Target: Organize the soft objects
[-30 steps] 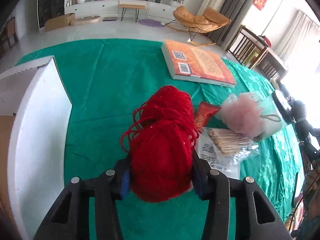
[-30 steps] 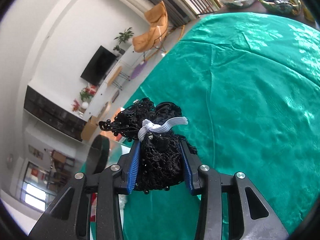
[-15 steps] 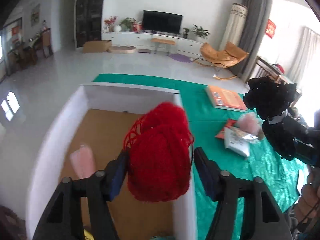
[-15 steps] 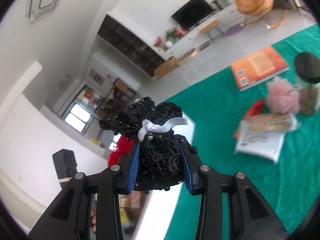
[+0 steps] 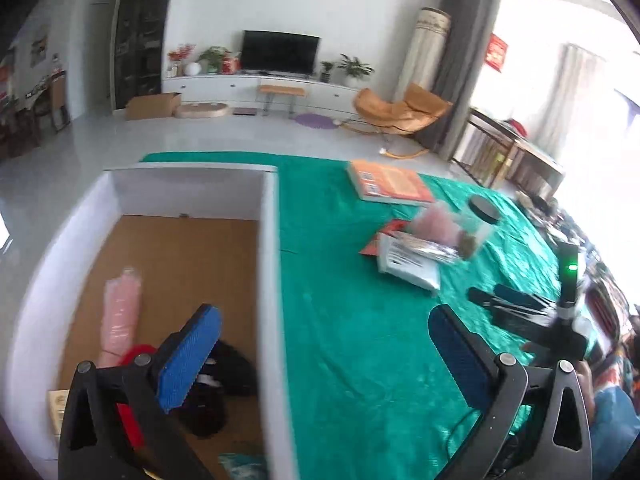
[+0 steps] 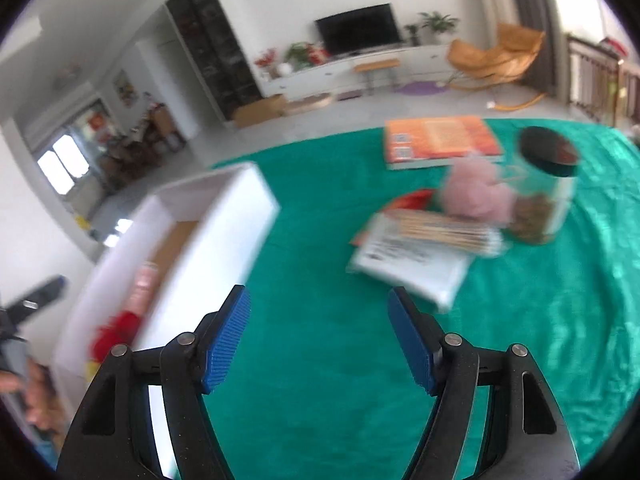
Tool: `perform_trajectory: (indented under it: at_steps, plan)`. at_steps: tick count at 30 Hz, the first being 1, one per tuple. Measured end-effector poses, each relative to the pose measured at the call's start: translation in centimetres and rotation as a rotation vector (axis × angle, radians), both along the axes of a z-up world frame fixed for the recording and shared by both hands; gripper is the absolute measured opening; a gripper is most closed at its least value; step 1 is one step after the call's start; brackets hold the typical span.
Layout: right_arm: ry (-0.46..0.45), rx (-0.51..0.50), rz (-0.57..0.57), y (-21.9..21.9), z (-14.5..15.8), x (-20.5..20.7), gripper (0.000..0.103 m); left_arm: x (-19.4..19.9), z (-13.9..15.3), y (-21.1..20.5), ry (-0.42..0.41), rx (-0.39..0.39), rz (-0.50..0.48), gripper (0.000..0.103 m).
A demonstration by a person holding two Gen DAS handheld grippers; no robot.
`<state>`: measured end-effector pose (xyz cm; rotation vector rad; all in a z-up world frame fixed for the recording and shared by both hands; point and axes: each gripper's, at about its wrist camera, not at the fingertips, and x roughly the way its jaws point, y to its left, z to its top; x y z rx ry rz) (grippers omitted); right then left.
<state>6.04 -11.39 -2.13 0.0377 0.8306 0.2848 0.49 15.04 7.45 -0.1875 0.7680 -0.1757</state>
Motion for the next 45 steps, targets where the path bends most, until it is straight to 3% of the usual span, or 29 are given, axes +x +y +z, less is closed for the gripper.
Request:
perform_trajectory:
  at_steps: [4,7,10,13,18,45]
  plan:
    - [0.094,-0.087,-0.195,-7.1,-5.4,0.4,0.074,2.6,-5.8,-9.9,0.149,-0.034,-0.194,0.103]
    - [0.100,-0.105,-0.267,-9.9,-7.3,-0.3,0.074,5.3,-11.5,-13.9,0.264,0.040,-0.185,0.103]
    - [0.079,-0.131,-0.287,-11.1,-8.4,-1.7,0.074,7.6,-14.4,-14.5,0.281,0.072,-0.132,0.103]
    - [0.056,-0.133,-0.300,-11.3,-8.2,-1.8,0.074,9.3,-15.3,-13.7,0.250,0.106,-0.079,0.103]
    - [0.056,-0.143,-0.306,-11.1,-8.1,-1.8,0.077,10.5,-16.5,-14.5,0.184,0.253,-0.076,0.103]
    - [0.060,-0.147,-0.304,-10.6,-8.1,-1.8,0.083,10.6,-16.7,-14.1,0.163,0.242,-0.075,0.103]
